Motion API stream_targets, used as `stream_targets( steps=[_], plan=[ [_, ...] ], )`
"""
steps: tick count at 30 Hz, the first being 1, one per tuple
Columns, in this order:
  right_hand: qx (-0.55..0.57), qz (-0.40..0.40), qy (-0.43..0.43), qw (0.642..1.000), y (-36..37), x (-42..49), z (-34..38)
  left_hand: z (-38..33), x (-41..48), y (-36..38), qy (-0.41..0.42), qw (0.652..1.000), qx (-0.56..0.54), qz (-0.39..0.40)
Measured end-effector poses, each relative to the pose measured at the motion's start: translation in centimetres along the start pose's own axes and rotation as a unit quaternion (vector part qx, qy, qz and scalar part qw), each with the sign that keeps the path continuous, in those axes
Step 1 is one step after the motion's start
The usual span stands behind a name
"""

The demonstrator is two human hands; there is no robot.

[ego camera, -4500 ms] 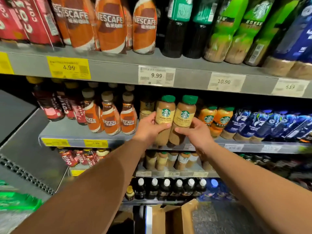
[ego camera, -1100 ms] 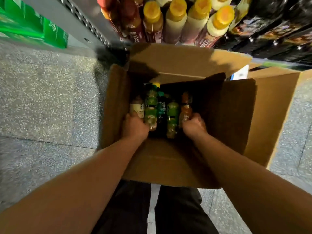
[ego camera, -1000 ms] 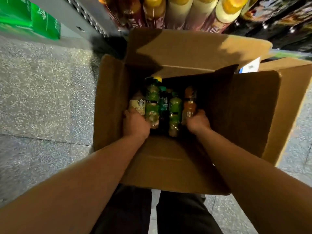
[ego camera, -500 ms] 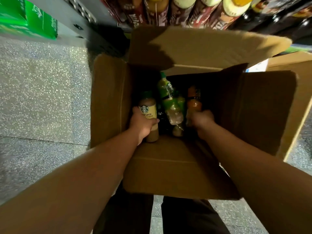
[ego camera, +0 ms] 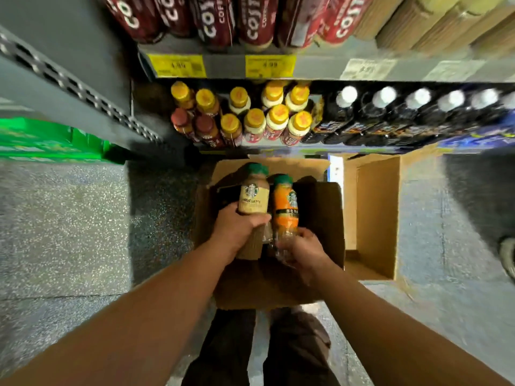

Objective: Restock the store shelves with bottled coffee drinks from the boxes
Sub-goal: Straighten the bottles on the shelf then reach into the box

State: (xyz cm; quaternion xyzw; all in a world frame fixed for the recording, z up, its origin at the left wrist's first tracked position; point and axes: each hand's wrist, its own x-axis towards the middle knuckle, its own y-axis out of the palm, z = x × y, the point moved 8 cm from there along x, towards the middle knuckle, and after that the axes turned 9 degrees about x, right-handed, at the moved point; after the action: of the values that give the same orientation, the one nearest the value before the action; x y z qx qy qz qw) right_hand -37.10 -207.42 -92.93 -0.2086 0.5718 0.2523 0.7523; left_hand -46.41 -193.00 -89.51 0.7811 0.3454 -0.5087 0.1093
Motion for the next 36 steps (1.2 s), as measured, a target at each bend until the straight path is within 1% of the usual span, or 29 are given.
stream_targets(
  steps=[4, 7, 9, 13, 16, 19, 22, 25, 28, 30, 36],
  plan=[
    [0.057, 0.016, -0.055, 0.997, 0.7, -4.0, 2.4, -2.3, -3.6, -0.5, 0.022, 0.999, -0.024, -0.008],
    [0.060, 0.027, -0.099, 0.993, 1.2, -7.2, 4.2, -3.9, -6.6, -0.5, 0.057, 0.998, -0.018, -0.028],
    [0.054, 0.039, -0.114, 0.991, 0.9, -9.4, 4.9, -4.8, -8.7, -0.1, 0.073, 0.997, -0.016, -0.023],
    [0.059, 0.068, -0.153, 0.984, -0.9, -13.3, 6.2, -6.6, -12.6, 1.1, 0.092, 0.994, -0.054, -0.020],
    [0.057, 0.083, -0.192, 0.976, -2.8, -17.1, 6.4, -7.9, -16.4, 2.3, 0.124, 0.988, -0.089, -0.024],
    [0.047, 0.088, -0.239, 0.966, -5.0, -21.8, 6.9, -9.4, -20.7, 3.4, 0.149, 0.984, -0.091, -0.039],
    [0.062, 0.104, -0.276, 0.953, -7.2, -26.9, 7.9, -11.5, -24.7, 4.7, 0.181, 0.978, -0.087, -0.049],
    [0.069, 0.101, -0.311, 0.943, -9.3, -31.2, 9.6, -14.1, -29.0, 6.1, 0.217, 0.970, -0.092, -0.050],
    [0.075, 0.100, -0.352, 0.928, -10.9, -35.8, 11.4, -16.7, -33.4, 7.2, 0.270, 0.957, -0.104, -0.034],
    [0.078, 0.099, -0.371, 0.920, -11.9, -38.3, 12.4, -18.4, -35.8, 7.7, 0.292, 0.951, -0.092, -0.031],
    [0.064, 0.073, -0.417, 0.904, -14.3, -44.2, 14.9, -21.9, -41.5, 7.4, 0.319, 0.940, -0.077, -0.091]
  ],
)
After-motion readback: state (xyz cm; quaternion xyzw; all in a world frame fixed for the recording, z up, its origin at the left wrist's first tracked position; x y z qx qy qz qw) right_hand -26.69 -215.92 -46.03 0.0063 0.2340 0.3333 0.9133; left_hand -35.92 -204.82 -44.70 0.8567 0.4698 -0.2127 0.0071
